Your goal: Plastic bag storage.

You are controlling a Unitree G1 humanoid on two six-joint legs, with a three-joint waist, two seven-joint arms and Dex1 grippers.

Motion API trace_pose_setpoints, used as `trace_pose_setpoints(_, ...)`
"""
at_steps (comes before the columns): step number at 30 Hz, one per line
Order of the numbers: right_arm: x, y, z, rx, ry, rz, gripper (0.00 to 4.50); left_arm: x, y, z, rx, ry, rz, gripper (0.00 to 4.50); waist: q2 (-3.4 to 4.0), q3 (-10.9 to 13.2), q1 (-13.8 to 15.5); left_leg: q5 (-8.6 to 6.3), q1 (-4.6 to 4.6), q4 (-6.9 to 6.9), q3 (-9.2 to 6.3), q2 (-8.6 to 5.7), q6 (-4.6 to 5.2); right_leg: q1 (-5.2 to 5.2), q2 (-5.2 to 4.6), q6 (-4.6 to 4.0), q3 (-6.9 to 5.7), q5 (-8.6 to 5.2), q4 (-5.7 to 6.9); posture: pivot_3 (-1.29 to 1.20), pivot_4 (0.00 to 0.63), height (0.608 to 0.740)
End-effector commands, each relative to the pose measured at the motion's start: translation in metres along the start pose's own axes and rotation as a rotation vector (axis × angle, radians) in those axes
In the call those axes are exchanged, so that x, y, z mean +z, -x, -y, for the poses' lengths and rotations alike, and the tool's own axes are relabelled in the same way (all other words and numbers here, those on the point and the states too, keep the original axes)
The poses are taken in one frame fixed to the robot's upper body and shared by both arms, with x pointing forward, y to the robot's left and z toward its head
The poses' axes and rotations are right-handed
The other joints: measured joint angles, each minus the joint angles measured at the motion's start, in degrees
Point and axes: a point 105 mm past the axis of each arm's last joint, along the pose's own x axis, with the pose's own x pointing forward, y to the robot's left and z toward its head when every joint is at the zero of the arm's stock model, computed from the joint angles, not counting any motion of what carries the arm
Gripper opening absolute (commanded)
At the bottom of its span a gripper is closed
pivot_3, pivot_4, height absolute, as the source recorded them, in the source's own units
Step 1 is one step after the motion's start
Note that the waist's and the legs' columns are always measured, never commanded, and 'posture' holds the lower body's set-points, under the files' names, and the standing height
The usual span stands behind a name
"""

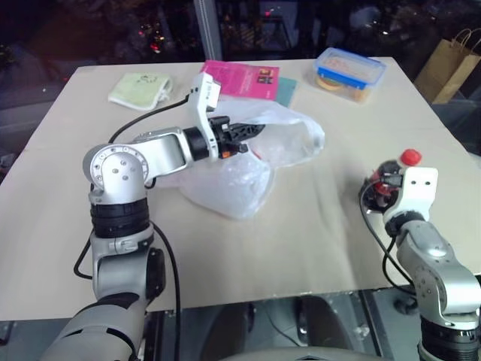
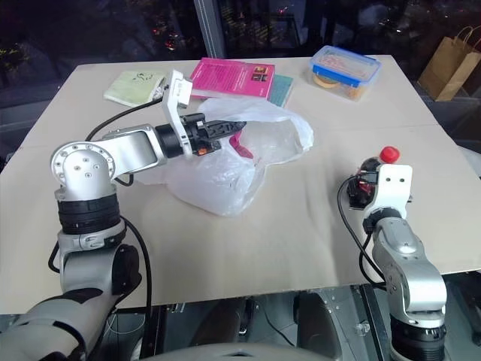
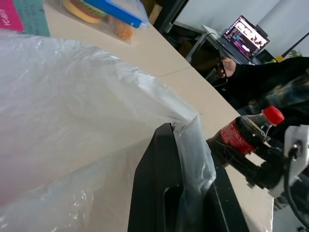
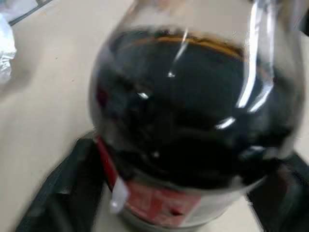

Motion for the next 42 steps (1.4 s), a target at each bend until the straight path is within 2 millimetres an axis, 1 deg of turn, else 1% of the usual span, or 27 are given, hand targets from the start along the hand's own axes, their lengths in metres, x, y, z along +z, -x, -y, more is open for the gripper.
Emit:
trace_pose_setpoints(1,0.020,0.003,0.007,0.007,0.046,0.087,3.10,0.011,0.009,0.003,0.000,-0.032,0.042,0.00,0.00,0.00,0.00,0.00,0.00,0.00,0.00,0.00,0.00,0.00,0.00,0.00,0.00,0.00,0.00,0.00,0.150,0.740)
trace_pose_setpoints(3,0.027,0.010,0.002,0.063,0.055,0.107,3.10,0.010,0.011,0.003,0.001,-0.031,0.042,0.00,0.01,0.00,0.00,0.00,0.00,0.00,0.02,-0.02,0.00,0.00,-0.02,0.00,0.02,0.00,0.00,0.00,0.150,0.740)
trace_pose_setpoints(4,0.031,0.015,-0.004,0.114,0.051,0.114,3.10,0.010,0.012,0.002,0.000,-0.031,0.044,0.00,0.02,0.01,-0.01,0.00,0.00,0.00,0.01,-0.02,0.01,0.00,-0.02,0.00,0.02,0.00,0.00,0.00,0.150,0.740)
trace_pose_setpoints(6,0.035,0.028,-0.025,0.273,0.041,0.106,3.10,0.011,0.014,0.002,-0.001,-0.028,0.055,0.00,0.04,0.03,-0.04,0.00,0.00,-0.01,0.00,0.00,0.01,-0.01,0.00,0.00,0.00,0.00,0.00,0.00,0.150,0.740)
trace_pose_setpoints(7,0.036,0.033,-0.032,0.330,0.038,0.098,3.10,0.012,0.015,0.001,-0.001,-0.027,0.058,0.00,0.04,0.03,-0.12,0.00,0.00,-0.01,-0.01,0.00,0.01,-0.01,0.00,0.00,0.00,0.00,0.00,0.00,0.150,0.740)
trace_pose_setpoints(9,0.041,0.048,-0.070,0.581,-0.051,0.059,3.10,0.014,0.019,0.007,-0.034,-0.041,0.066,0.00,0.05,0.03,-0.39,-0.01,0.00,-0.01,-0.01,0.01,0.01,-0.02,0.01,0.01,0.02,0.00,0.00,0.00,0.150,0.740)
trace_pose_setpoints(10,0.045,0.051,-0.083,0.661,-0.094,0.049,3.10,0.015,0.021,0.010,-0.051,-0.049,0.067,0.00,0.04,0.03,-0.70,-0.01,0.01,-0.01,-0.02,0.03,0.02,-0.02,0.02,0.01,0.03,0.00,0.00,0.00,0.150,0.740)
trace_pose_setpoints(11,0.048,0.049,-0.094,0.716,-0.130,0.033,3.10,0.016,0.023,0.011,-0.061,-0.054,0.068,0.00,0.04,0.03,-1.11,-0.01,0.02,-0.01,-0.05,0.10,0.02,-0.02,0.06,0.02,0.04,0.00,0.01,0.00,0.150,0.740)
trace_pose_setpoints(14,0.049,0.035,-0.120,0.808,-0.186,-0.033,3.10,0.021,0.028,0.015,-0.083,-0.071,0.085,0.00,0.06,0.04,-1.39,0.00,0.07,0.02,-0.07,0.10,0.02,-0.01,0.07,0.02,0.04,0.01,0.08,0.00,0.150,0.740)
trace_pose_setpoints(17,0.058,0.014,-0.157,0.898,-0.288,-0.076,3.10,0.026,0.035,0.019,-0.099,-0.080,0.101,0.00,0.05,0.04,-1.41,0.00,0.06,0.09,-0.03,0.07,0.02,0.01,0.08,0.01,-0.01,0.02,0.11,0.00,0.150,0.740)
trace_pose_setpoints(19,0.064,-0.001,-0.184,0.948,-0.387,-0.110,3.10,0.029,0.039,0.023,-0.112,-0.089,0.112,0.00,0.06,0.04,-1.47,0.00,0.03,0.12,-0.02,0.05,0.02,-0.02,0.07,-0.01,0.01,0.03,0.15,0.00,0.150,0.740)
trace_pose_setpoints(20,0.065,-0.006,-0.197,0.971,-0.396,-0.124,3.10,0.031,0.041,0.024,-0.117,-0.088,0.120,0.00,0.06,0.04,-1.57,0.00,0.03,0.12,-0.02,0.05,0.01,-0.04,0.06,-0.03,0.02,0.03,0.19,0.00,0.150,0.740)
trace_pose_setpoints(22,0.072,-0.011,-0.230,1.057,-0.454,-0.158,3.10,0.032,0.046,0.027,-0.120,-0.093,0.132,0.00,0.06,0.04,-1.65,0.00,0.00,0.08,-0.03,0.04,0.01,-0.16,0.06,-0.08,0.08,0.06,0.24,0.00,0.150,0.740)
trace_pose_setpoints(23,0.075,-0.011,-0.243,1.087,-0.483,-0.171,3.10,0.032,0.047,0.028,-0.120,-0.095,0.136,0.00,0.06,0.04,-1.67,0.00,-0.02,0.05,-0.04,0.04,0.00,-0.20,0.06,-0.09,0.08,0.07,0.26,0.00,0.150,0.740)
trace_pose_setpoints(24,0.079,-0.012,-0.267,1.136,-0.504,-0.193,3.10,0.029,0.049,0.028,-0.111,-0.093,0.131,0.00,0.06,0.04,-1.92,0.00,0.00,0.06,-0.05,0.05,-0.01,-0.20,0.06,-0.09,0.08,0.07,0.32,0.00,0.150,0.740)
trace_pose_setpoints(26,0.084,-0.012,-0.298,1.191,-0.516,-0.220,3.10,0.025,0.050,0.029,-0.103,-0.091,0.124,0.00,0.07,0.05,-1.77,0.01,-0.01,-0.07,-0.11,0.03,-0.02,-0.30,0.05,-0.11,0.21,0.07,0.32,0.00,0.150,0.740)
trace_pose_setpoints(27,0.087,-0.006,-0.314,1.247,-0.521,-0.233,3.10,0.022,0.050,0.029,-0.097,-0.087,0.122,0.00,0.07,0.05,-1.58,0.03,-0.01,-0.06,-0.12,0.02,-0.06,-0.30,0.02,-0.11,0.20,0.07,0.31,0.00,0.150,0.740)
trace_pose_setpoints(28,0.091,-0.008,-0.327,1.255,-0.531,-0.235,3.10,0.019,0.050,0.029,-0.090,-0.081,0.120,0.00,0.06,0.05,-1.54,0.09,-0.04,-0.06,-0.15,-0.03,-0.16,-0.26,-0.01,-0.11,0.16,0.07,0.24,0.00,0.150,0.740)
trace_pose_setpoints(29,0.095,-0.005,-0.338,1.288,-0.555,-0.242,3.60,0.016,0.050,0.028,-0.082,-0.076,0.114,0.00,0.06,0.05,-1.56,0.09,-0.05,-0.06,-0.16,-0.04,-0.16,-0.24,-0.02,-0.11,0.16,0.08,0.20,0.00,0.150,0.740)
trace_pose_setpoints(30,0.098,-0.003,-0.346,1.308,-0.568,-0.249,4.14,0.012,0.049,0.028,-0.073,-0.076,0.106,0.00,0.04,0.06,-1.56,0.09,-0.06,-0.06,-0.18,-0.05,-0.15,-0.24,-0.03,-0.10,0.17,0.08,0.19,0.00,0.150,0.740)
trace_pose_setpoints(31,0.096,-0.005,-0.349,1.304,-0.538,-0.243,4.44,0.010,0.049,0.027,-0.066,-0.076,0.104,0.00,0.05,0.07,-1.67,0.08,-0.06,-0.06,-0.18,-0.05,-0.15,-0.25,-0.03,-0.10,0.19,0.08,0.17,0.00,0.150,0.740)
trace_pose_setpoints(32,0.094,-0.008,-0.350,1.292,-0.502,-0.233,4.44,0.009,0.049,0.027,-0.059,-0.072,0.107,0.00,0.05,0.07,-1.78,0.08,-0.06,-0.06,-0.19,-0.04,-0.15,-0.26,-0.02,-0.11,0.19,0.08,0.18,0.00,0.150,0.740)
trace_pose_setpoints(34,0.090,-0.020,-0.342,1.235,-0.446,-0.193,4.44,0.010,0.051,0.021,-0.026,-0.053,0.120,0.00,0.04,0.06,-1.74,0.08,-0.06,-0.12,-0.23,-0.02,-0.17,-0.28,0.01,-0.12,0.16,0.08,0.18,0.00,0.150,0.740)
trace_pose_setpoints(36,0.089,-0.028,-0.328,1.202,-0.426,-0.146,4.44,0.009,0.053,0.014,0.009,-0.039,0.124,0.00,0.05,0.06,-1.76,0.08,-0.04,-0.16,-0.27,-0.01,-0.18,-0.28,0.03,-0.13,0.14,0.07,0.17,0.00,0.150,0.740)
trace_pose_setpoints(39,0.083,-0.029,-0.307,1.192,-0.377,-0.106,4.44,0.009,0.054,0.004,0.056,-0.025,0.136,0.00,0.04,0.06,-1.72,0.08,-0.05,-0.17,-0.24,-0.02,-0.18,-0.30,0.01,-0.12,0.19,0.07,0.17,0.00,0.150,0.740)
trace_pose_setpoints(41,0.071,-0.023,-0.282,1.180,-0.250,-0.056,4.44,0.009,0.054,-0.006,0.093,-0.003,0.149,0.00,0.03,0.02,-1.36,0.09,-0.05,-0.16,-0.29,-0.03,-0.19,-0.28,0.00,-0.12,0.15,0.07,0.16,0.00,0.150,0.740)
trace_pose_setpoints(42,0.067,-0.017,-0.274,1.181,-0.214,-0.044,4.44,0.009,0.054,-0.010,0.103,0.002,0.151,0.00,0.03,0.01,-1.32,0.09,-0.07,-0.16,-0.35,-0.04,-0.19,-0.24,-0.01,-0.12,0.09,0.07,0.11,0.00,0.150,0.740)
